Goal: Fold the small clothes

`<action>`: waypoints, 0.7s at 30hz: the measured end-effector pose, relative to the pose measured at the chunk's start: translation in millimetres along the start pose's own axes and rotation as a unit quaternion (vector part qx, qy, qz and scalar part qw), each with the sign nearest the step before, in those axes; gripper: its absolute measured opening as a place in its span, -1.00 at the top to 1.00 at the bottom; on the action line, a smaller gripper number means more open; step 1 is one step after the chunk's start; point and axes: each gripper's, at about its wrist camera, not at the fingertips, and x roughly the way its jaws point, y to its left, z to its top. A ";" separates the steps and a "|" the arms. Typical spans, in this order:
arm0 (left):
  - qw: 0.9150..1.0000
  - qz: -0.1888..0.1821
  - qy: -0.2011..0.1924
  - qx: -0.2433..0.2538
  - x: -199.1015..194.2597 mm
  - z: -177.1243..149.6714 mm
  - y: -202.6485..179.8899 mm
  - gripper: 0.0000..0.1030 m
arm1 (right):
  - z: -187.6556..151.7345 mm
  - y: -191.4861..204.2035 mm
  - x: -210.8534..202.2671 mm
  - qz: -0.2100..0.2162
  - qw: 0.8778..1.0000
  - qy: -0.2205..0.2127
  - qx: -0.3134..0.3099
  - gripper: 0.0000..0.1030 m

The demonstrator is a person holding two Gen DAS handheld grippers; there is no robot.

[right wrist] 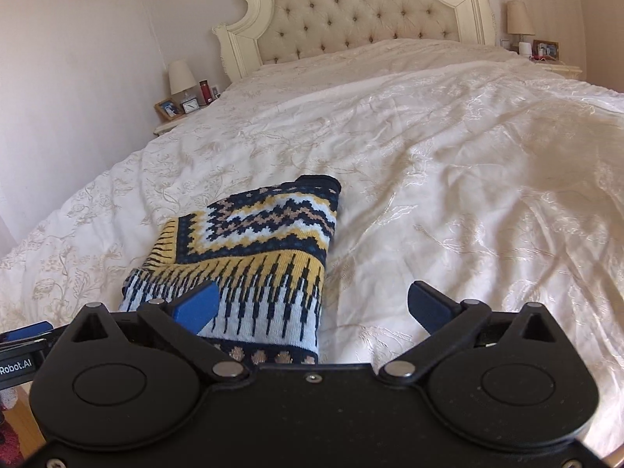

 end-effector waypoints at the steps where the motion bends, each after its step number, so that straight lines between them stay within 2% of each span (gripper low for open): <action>1: 1.000 -0.004 0.005 -0.004 -0.5 -2.1 -0.7 -0.52 | -3.6 0.6 -4.9 -0.003 1.000 -0.003 -0.003 -0.99; 4: 1.000 -0.003 0.015 0.001 -3.4 -11.0 -7.3 -0.52 | -11.9 3.2 -18.3 -0.006 1.000 -0.004 -0.011 -0.99; 7: 1.000 0.014 0.019 0.012 -6.3 -21.6 -15.3 -0.52 | -19.2 6.9 -26.0 -0.029 0.999 -0.001 -0.025 -0.99; 11: 0.999 0.030 0.019 0.027 -11.6 -32.6 -23.0 -0.52 | -29.7 4.9 -33.9 -0.007 0.999 0.004 -0.031 -0.99; 14: 0.999 0.027 0.023 0.023 -14.7 -36.9 -23.3 -0.52 | -34.6 2.3 -37.7 0.005 1.000 0.011 -0.024 -0.99; 21: 0.999 0.024 0.025 0.024 -19.0 -40.0 -27.0 -0.52 | -42.9 5.1 -43.1 -0.006 0.999 0.014 -0.037 -0.99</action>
